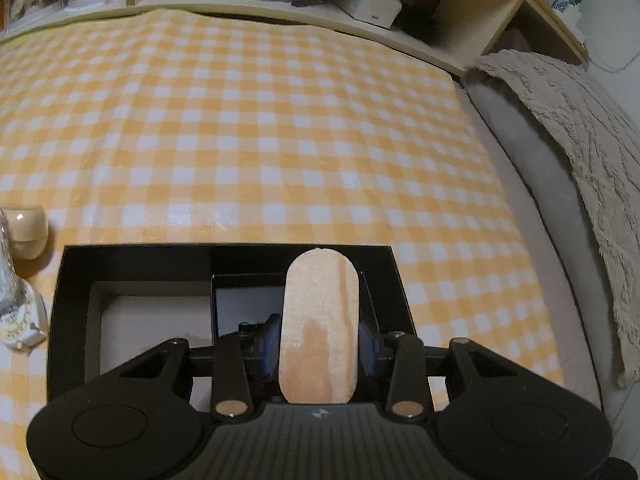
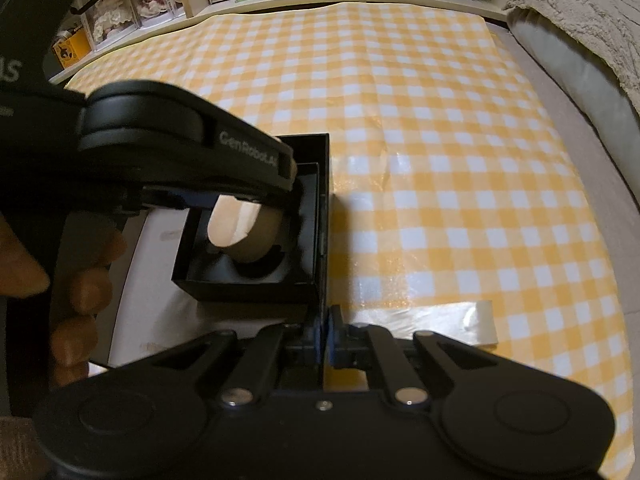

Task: Organize rigid objects
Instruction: 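Carry the wooden block with the left tool and set it on the small box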

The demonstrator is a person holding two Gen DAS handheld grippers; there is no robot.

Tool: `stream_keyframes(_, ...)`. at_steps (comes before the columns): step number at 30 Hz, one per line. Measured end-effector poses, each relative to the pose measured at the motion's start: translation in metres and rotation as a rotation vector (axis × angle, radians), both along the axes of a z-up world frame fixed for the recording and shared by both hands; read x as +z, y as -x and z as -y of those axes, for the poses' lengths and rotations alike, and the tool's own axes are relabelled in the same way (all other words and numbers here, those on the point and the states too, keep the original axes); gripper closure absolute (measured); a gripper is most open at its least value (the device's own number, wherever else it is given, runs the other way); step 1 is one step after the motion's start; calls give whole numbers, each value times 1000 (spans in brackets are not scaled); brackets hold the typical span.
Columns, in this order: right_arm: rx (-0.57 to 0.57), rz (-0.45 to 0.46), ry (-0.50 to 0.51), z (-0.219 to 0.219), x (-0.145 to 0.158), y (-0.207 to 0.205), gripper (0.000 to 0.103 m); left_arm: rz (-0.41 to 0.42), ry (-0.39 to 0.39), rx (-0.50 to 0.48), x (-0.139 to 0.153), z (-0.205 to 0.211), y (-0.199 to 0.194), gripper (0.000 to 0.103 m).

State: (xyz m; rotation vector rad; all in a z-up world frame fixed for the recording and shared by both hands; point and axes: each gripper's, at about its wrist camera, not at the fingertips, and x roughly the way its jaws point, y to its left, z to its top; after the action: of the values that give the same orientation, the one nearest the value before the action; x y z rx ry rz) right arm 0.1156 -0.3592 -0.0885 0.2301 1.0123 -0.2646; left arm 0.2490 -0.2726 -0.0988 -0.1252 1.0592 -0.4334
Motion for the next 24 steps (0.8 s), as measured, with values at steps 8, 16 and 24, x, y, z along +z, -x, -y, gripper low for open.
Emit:
stream_keyframes(8, -8, -1, -6, 1, -1, -1, 98, -31, 29, -47, 4, -7, 4, 31)
stream_keyframes(16, -9, -3, 1, 1, -2, -2, 98, -44, 51, -79, 18, -19, 16, 22)
stream_keyframes(24, -11, -3, 2, 1, -2, -2, 98, -19, 33, -111, 36, -31, 28, 8)
